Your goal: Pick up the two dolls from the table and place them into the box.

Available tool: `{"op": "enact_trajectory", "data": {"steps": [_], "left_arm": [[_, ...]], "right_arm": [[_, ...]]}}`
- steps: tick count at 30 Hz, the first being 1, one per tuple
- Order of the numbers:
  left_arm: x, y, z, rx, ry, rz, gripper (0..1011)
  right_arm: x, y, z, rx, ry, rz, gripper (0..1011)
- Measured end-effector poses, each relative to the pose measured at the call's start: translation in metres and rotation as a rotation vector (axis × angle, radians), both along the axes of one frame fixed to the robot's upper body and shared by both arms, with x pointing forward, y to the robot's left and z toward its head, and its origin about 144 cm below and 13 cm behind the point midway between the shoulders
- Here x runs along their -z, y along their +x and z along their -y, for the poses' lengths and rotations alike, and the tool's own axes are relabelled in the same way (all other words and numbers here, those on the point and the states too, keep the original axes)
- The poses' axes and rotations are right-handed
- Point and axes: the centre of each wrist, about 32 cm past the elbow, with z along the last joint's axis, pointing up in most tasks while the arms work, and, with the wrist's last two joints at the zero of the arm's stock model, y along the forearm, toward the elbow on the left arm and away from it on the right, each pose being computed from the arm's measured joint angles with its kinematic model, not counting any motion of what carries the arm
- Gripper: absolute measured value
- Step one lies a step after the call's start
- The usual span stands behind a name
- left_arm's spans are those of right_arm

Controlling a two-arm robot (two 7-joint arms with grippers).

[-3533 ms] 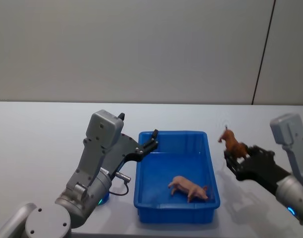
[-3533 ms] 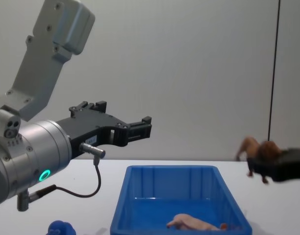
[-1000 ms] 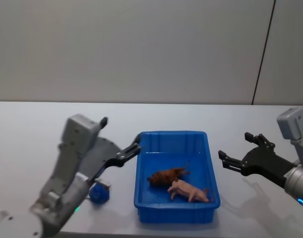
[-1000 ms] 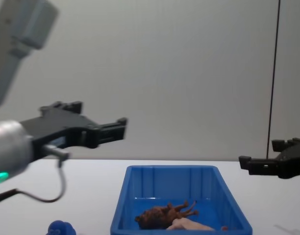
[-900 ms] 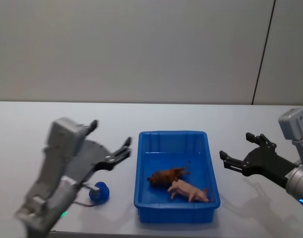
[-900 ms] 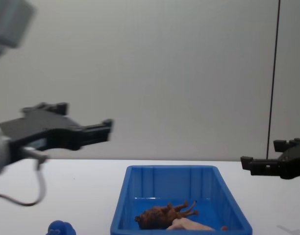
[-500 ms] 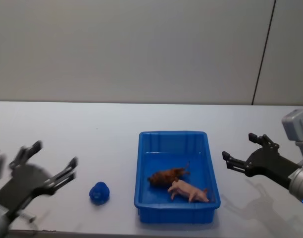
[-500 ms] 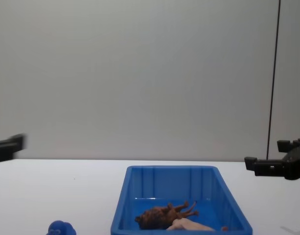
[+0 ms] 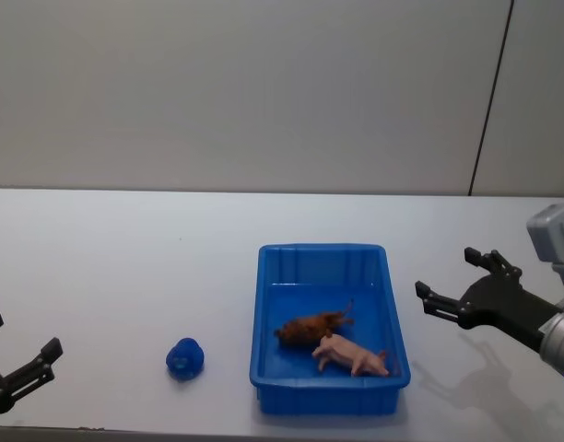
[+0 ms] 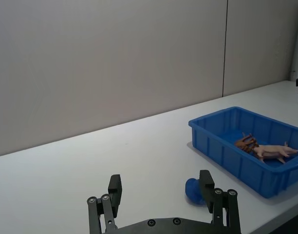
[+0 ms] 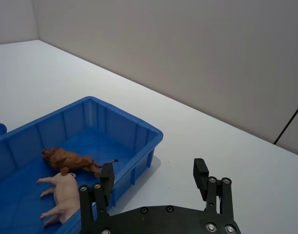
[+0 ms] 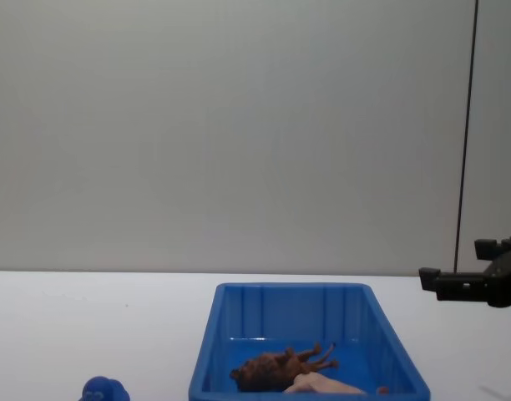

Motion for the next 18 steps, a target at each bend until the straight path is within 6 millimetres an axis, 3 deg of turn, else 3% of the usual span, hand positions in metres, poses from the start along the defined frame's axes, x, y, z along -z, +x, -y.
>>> {"op": "enact_trajectory", "data": {"steps": [8,18], "left_arm": [[0.006,0.008,-0.019,0.047,-0.045,0.002,1003],[0.014,0.020,-0.028,0.098,-0.077,0.013,1003]], "right_arm": [[0.000,0.000,0.000,0.000,0.000,0.000,1001],[0.000,0.000,0.001,0.001,-0.001,0.000,1000]]}}
